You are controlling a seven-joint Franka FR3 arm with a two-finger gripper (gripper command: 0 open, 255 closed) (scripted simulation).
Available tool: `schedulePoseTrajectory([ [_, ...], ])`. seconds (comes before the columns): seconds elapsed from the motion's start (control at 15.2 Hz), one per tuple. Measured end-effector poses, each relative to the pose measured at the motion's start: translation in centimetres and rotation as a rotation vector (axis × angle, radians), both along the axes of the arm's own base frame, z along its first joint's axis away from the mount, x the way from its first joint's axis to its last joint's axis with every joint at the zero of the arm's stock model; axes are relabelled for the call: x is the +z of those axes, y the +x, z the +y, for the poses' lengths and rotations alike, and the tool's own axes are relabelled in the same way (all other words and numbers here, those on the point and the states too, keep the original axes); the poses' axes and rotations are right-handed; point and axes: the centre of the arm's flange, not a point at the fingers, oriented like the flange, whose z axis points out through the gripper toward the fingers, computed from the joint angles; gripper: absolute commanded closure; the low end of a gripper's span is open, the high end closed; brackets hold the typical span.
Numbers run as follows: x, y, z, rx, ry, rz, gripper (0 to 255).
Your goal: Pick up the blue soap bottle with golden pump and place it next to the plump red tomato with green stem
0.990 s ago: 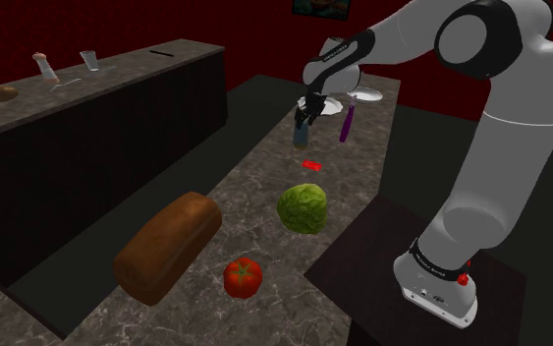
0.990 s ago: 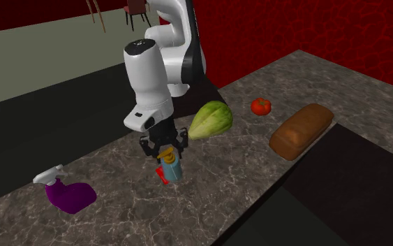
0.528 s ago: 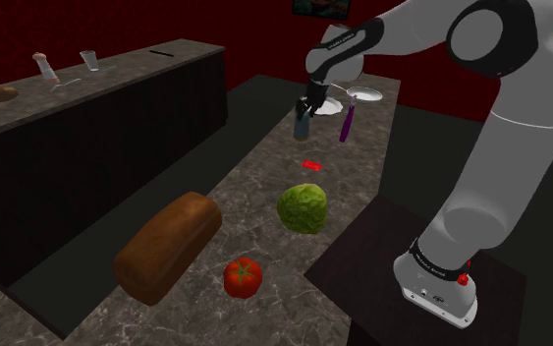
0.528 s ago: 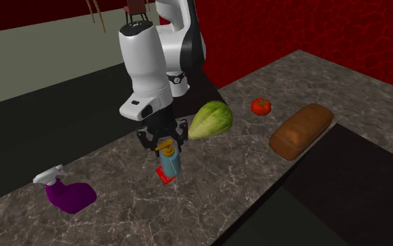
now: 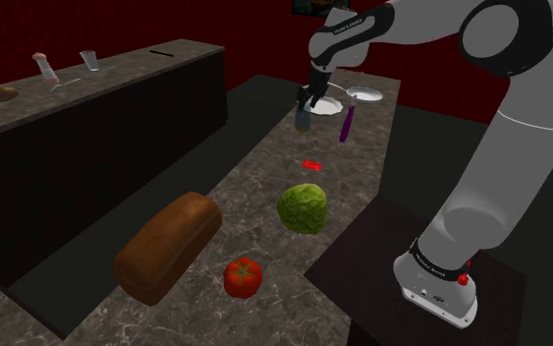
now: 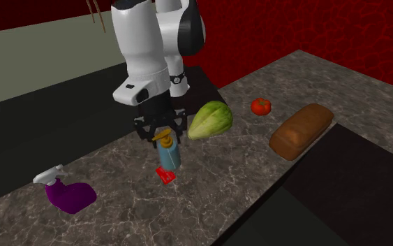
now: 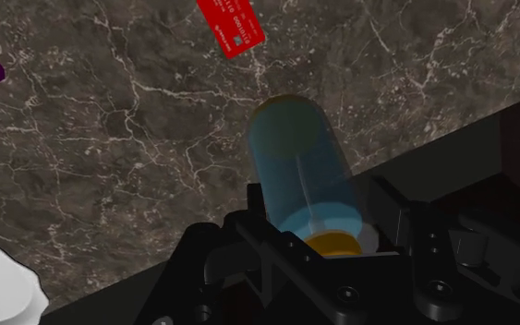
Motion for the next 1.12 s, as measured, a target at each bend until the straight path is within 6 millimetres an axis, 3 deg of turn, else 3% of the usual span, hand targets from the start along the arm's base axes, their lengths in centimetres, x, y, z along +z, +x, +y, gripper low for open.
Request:
schedulePoseTrajectory([
  [0.99, 7.7, 0.0, 0.0, 0.0, 0.0, 0.0, 255],
  [1.12, 7.8, -0.9, 1.1, 0.0, 0.0, 0.0, 255],
])
